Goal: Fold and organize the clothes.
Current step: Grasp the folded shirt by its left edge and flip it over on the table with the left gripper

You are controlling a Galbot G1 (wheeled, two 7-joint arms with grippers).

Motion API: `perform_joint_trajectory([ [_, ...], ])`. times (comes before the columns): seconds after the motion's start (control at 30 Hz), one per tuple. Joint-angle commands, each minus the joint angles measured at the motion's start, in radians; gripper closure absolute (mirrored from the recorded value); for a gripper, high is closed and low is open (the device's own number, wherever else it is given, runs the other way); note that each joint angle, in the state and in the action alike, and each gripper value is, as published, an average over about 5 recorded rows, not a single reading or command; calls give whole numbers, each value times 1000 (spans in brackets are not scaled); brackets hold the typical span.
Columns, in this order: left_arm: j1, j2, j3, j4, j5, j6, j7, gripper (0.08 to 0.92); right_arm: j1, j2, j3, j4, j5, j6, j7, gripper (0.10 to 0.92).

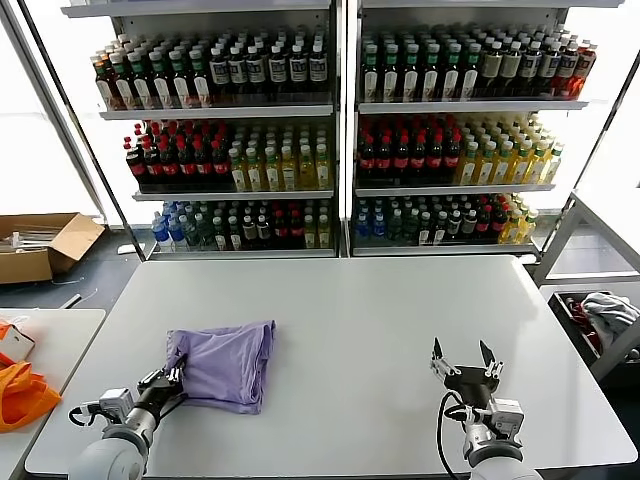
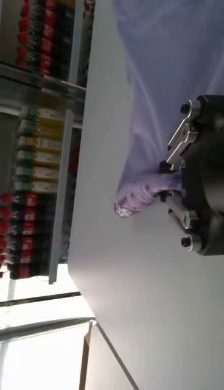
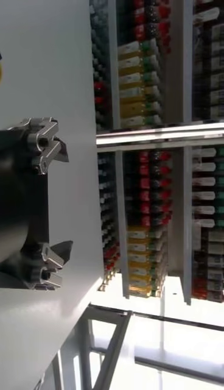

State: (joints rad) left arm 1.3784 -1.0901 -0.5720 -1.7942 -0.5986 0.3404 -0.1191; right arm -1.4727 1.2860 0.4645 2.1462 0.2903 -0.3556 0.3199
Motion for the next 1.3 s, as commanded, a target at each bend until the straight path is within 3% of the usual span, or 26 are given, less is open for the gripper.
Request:
perform_joint_trajectory([
  [0.03,-8,51,-89,-16,126,-28,-24,846,4,-6,0,-1,3,-1,-2,203],
  [0.3,-16,251,-305,23,197,-62,9,856,22,-10,-12,-18,9,0,0,203],
  [0.47,-13,295,-327,3,223,-61,23,856,27,-6,-21,-23,9,1,1,203],
  [0.7,33,175,-128,-102,269,-72,33,856,3,-3,-2,-21,7,4,2,203],
  [0.83,29,111,93,-192,256,-112,-22,856,-21,1,22,-17,1,4,2,203],
  [1.03,-77,28,408,-332,118,-74,-94,856,-63,25,53,-7,-26,2,1,203],
  [1.17,-151,-28,565,-316,-29,-60,-132,856,-90,47,69,0,-48,2,1,203],
  [1.3,-209,-112,672,-193,-22,-54,-111,856,-106,67,78,4,-66,2,1,203],
])
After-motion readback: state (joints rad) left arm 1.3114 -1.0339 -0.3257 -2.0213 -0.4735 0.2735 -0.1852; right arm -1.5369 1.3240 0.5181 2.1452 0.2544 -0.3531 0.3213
